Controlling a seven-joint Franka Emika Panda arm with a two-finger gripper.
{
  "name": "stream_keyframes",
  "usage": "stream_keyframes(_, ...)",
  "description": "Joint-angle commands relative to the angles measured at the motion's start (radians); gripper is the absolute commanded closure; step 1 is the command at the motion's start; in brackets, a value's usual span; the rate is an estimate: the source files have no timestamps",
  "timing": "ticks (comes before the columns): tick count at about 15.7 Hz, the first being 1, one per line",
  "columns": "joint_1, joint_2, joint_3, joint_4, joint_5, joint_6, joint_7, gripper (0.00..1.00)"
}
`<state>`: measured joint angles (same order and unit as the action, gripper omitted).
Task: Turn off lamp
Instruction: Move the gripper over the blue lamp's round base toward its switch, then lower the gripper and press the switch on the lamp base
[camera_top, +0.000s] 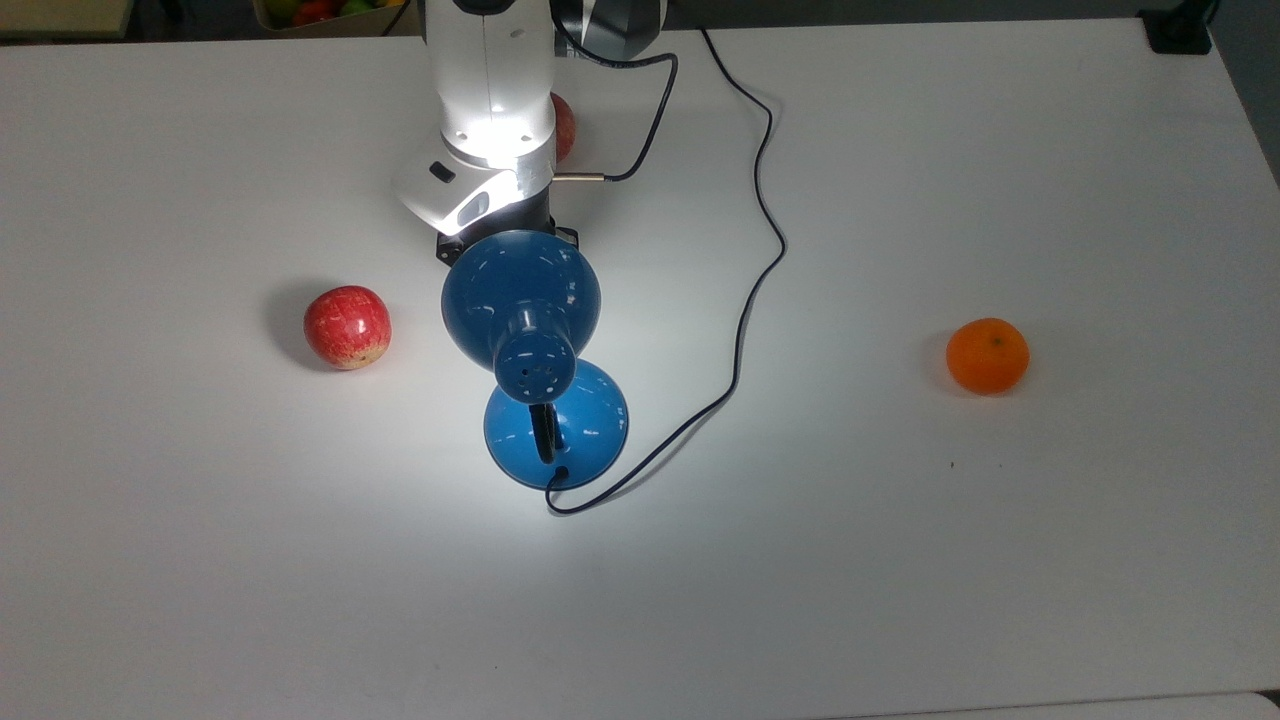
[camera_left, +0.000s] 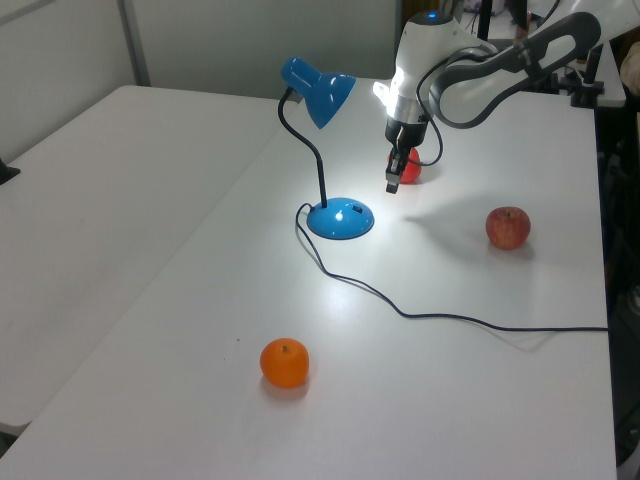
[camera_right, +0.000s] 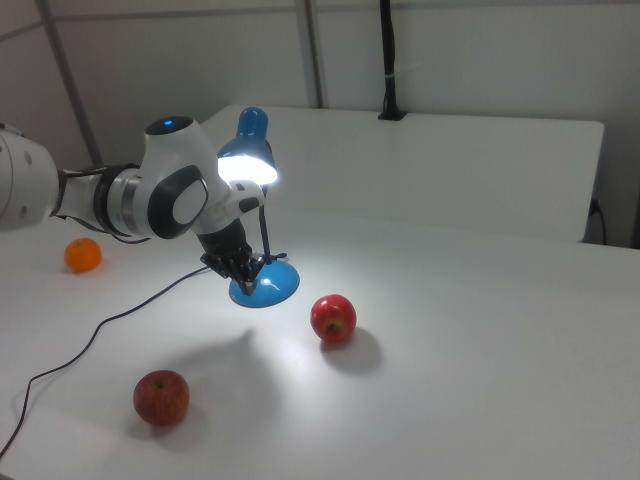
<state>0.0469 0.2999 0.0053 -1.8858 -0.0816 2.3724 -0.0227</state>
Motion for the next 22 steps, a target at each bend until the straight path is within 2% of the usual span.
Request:
stream_keyframes(1,0.019,0.034,0.002,0.0,-0.001,0.083,0.021,1.0)
stream_keyframes(9,0.044,0.093,0.002,0.004,-0.001,0.267,0.023,1.0)
stream_keyframes(22,0.047,0.119,0.002,0.019,-0.004,0.272,0.026,1.0)
